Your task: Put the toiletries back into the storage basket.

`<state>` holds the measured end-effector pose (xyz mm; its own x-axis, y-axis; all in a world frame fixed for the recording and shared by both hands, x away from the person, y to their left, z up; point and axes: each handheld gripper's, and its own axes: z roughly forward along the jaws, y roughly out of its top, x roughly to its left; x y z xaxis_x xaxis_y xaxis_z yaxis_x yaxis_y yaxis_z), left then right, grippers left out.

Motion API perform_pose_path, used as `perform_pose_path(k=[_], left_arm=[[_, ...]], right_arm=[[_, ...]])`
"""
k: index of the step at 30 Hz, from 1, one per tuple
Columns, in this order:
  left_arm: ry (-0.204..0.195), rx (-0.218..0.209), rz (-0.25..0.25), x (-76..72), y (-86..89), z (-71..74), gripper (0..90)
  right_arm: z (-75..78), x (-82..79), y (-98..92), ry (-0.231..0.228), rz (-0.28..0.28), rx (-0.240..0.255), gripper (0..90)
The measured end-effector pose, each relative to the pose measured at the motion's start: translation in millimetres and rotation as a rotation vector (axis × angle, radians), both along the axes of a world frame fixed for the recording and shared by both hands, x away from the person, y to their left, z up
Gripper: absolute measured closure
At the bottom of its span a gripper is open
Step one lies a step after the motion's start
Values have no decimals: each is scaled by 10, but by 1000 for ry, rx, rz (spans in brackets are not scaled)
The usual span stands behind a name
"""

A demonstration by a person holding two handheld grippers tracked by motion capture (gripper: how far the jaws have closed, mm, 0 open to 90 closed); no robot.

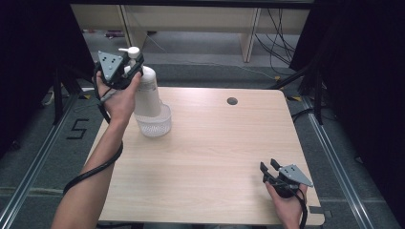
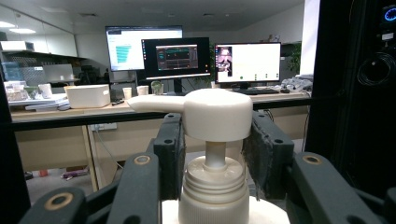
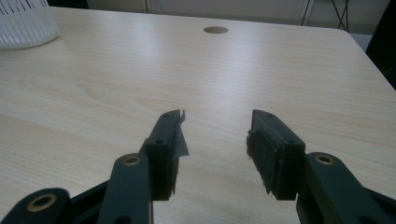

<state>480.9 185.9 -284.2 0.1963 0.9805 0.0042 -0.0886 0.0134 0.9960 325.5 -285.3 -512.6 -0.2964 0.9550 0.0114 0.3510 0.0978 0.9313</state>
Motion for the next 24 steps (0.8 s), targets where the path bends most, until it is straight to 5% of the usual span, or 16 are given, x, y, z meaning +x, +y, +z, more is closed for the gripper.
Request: perform_pose_path(k=[24], left_arm=[[26, 9, -2, 64, -50, -58, 593]], right_arm=[[0, -5, 10, 16, 2, 17, 542]])
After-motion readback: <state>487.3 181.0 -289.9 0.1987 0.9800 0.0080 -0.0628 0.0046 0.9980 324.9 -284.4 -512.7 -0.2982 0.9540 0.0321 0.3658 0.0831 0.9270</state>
